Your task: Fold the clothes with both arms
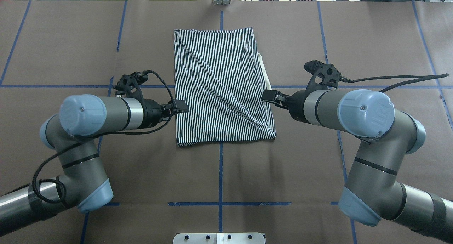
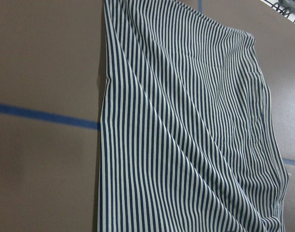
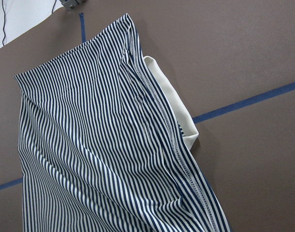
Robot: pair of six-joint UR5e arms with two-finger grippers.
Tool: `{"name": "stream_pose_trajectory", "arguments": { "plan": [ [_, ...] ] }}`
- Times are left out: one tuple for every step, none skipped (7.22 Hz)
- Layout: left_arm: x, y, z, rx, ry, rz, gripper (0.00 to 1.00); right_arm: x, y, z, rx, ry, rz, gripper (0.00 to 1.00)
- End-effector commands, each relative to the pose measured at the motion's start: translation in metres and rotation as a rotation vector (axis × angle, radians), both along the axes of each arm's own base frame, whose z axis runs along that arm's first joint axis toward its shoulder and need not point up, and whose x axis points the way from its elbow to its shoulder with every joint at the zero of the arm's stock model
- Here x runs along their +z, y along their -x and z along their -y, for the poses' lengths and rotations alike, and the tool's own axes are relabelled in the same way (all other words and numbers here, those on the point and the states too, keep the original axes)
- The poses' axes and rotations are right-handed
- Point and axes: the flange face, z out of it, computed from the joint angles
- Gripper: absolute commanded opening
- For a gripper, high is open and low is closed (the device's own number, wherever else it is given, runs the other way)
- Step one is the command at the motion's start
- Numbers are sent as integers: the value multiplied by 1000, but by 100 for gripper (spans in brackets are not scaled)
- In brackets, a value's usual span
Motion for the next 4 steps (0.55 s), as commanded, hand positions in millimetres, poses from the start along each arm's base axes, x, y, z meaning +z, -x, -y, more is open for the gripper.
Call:
{"name": "stream_pose_trajectory", "arguments": {
  "plan": [
    [8,-27,-31,-41,110,-27,63,-1,-1,1,6,2,7,98],
    [22,-25,-33,-53,114,-4,63,-1,-1,1,6,3,7,98],
    [31,-24,-34,-58,120,15,63,1,-1,1,8,4,4,98],
    [33,-28,-34,-58,136,55,63,1,-1,1,8,4,4,98]
  ]
}}
